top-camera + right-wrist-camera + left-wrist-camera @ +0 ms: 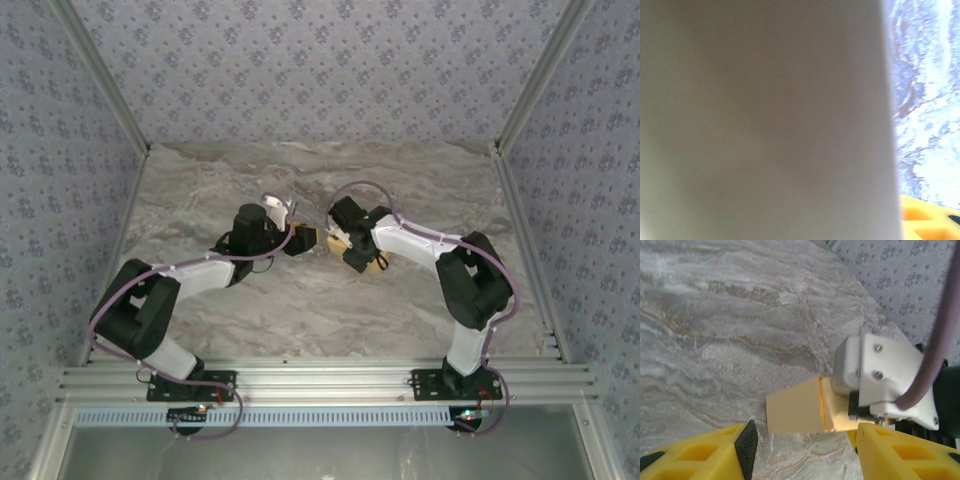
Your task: Fold the paper box
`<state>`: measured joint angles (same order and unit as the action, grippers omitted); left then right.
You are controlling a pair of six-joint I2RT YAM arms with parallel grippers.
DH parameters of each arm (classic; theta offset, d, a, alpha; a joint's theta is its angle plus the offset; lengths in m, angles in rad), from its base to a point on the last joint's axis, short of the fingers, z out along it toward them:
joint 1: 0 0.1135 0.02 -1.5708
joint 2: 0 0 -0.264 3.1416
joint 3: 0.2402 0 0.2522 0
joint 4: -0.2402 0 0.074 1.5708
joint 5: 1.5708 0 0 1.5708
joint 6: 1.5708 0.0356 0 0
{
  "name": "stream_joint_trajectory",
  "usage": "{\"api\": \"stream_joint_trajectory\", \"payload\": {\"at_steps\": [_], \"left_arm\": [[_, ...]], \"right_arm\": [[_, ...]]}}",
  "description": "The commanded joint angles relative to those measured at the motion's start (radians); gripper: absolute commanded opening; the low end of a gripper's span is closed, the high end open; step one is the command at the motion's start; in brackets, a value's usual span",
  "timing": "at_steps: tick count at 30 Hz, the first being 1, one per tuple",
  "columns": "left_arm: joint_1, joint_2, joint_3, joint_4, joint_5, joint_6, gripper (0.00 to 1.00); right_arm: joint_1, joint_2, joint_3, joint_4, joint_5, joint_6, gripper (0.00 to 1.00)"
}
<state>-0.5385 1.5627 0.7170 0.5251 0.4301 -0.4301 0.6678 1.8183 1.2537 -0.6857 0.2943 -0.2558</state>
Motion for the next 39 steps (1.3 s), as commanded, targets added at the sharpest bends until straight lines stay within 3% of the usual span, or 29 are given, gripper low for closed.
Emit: {"api": "stream_joint_trajectory", "payload": {"at_steps": [1,6,12,16,18,22,34,39], "left_arm": [[0.001,0.031,-0.012,0.028,0.008,-0.043,0.56],[0.021,0.02,-0.012,0.025,0.009,-0.049,0.56],[0.053,-0.051,-0.009,-0.062,-0.002,0.001,0.57],[0.053,-0.059,-0.013,-0.092,-0.01,0.011,0.57],[0.052,-0.059,-0.029,-0.068,-0.014,-0.011,0.57],[0.053,-0.048,-0.031,-0.039,0.003,-0.051,0.58],[0.023,0.058,0.179,-0.217,0.107,-0.044,0.63],[-0.005,0.105,0.253,-0.31,0.115,0.01,0.64]], "right_arm": [[-0.008,0.092,-0.053,-0.078,0.082,-0.035,0.59],[-0.065,0.033,-0.038,-0.077,-0.207,0.011,0.49],[-0.103,-0.001,0.013,-0.118,-0.574,-0.036,0.49],[-0.13,0.005,0.009,-0.083,-0.627,-0.067,0.53],[-0.125,0.007,0.014,-0.08,-0.606,-0.085,0.69],[-0.125,-0.038,0.004,-0.038,-0.599,-0.095,0.8],[-0.214,-0.264,-0.052,-0.033,-0.662,0.022,0.85],[-0.242,-0.394,-0.142,-0.047,-0.621,0.033,0.85]]}}
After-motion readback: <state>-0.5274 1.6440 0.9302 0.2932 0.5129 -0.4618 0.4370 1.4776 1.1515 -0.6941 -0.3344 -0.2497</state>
